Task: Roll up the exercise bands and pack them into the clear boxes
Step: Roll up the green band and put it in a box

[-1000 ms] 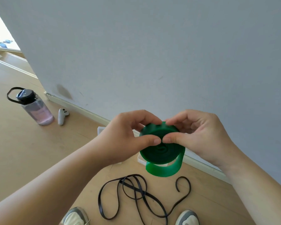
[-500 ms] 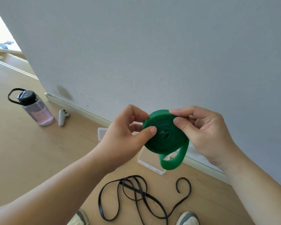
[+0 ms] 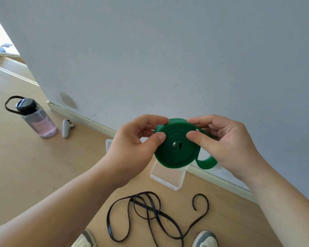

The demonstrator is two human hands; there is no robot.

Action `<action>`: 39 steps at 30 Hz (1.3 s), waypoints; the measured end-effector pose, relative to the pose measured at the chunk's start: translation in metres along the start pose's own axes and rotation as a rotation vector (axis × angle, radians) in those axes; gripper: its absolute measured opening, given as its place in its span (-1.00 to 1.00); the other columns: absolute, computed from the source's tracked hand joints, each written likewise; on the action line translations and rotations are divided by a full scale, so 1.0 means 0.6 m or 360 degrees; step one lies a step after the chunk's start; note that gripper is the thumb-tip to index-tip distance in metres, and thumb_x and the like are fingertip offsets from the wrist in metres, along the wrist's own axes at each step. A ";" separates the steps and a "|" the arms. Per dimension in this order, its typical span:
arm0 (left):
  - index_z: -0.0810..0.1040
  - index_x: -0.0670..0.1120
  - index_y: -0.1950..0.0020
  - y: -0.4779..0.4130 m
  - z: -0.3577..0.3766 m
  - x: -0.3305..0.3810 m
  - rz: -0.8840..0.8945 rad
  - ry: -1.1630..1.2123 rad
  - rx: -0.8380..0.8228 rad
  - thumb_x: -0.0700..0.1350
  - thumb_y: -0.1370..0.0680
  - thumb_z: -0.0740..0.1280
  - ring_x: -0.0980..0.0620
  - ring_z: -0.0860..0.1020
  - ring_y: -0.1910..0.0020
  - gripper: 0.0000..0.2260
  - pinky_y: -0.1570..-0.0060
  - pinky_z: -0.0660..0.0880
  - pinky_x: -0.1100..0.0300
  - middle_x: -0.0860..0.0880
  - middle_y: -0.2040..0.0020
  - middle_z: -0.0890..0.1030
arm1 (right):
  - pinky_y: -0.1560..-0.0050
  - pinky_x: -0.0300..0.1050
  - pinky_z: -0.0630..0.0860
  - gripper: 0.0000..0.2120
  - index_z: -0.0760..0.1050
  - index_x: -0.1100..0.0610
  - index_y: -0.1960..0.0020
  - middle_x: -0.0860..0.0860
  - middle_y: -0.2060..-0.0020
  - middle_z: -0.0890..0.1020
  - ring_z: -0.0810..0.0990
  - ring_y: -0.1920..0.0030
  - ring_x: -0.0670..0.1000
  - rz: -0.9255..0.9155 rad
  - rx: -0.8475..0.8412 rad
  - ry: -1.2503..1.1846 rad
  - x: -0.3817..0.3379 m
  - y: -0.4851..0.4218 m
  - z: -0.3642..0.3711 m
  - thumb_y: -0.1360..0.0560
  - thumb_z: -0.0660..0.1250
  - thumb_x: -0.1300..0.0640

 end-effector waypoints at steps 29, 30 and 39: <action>0.71 0.03 -0.11 -0.002 -0.007 -0.010 -0.0104 0.0171 0.0148 -0.25 -0.56 0.48 -0.03 0.70 -0.11 -0.79 -0.23 0.62 -0.05 -0.01 -0.03 0.75 | 0.01 -0.16 0.64 -0.83 0.63 -0.02 -0.10 -0.07 0.07 0.77 0.74 0.04 -0.03 -0.0045 0.0005 -0.0128 0.011 0.000 0.019 -0.54 0.46 0.17; 0.70 0.02 -0.10 -0.002 -0.006 -0.010 -0.0117 0.0121 0.0098 -0.23 -0.56 0.48 -0.03 0.70 -0.10 -0.81 -0.23 0.61 -0.08 0.00 -0.04 0.75 | 0.04 -0.17 0.64 -0.84 0.62 -0.01 -0.08 -0.09 0.09 0.77 0.74 0.06 -0.04 -0.0055 0.0029 -0.0092 0.010 0.000 0.018 -0.55 0.45 0.19; 0.58 0.24 -0.31 0.007 0.012 -0.006 0.0055 -0.0412 -0.0343 -0.12 -0.59 0.44 0.14 0.64 -0.06 -0.65 -0.07 0.64 0.21 0.17 -0.08 0.69 | -0.07 0.03 0.70 -0.85 0.71 -0.05 -0.02 -0.09 0.08 0.77 0.75 0.02 -0.03 -0.0042 -0.0181 0.0042 0.005 0.006 0.015 -0.49 0.51 0.16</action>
Point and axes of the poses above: each hand's wrist, its own y-axis away from the middle knuckle, its own z-axis out of the palm, x = y × z, the point moved 4 cm from there along -y, towards the middle knuckle
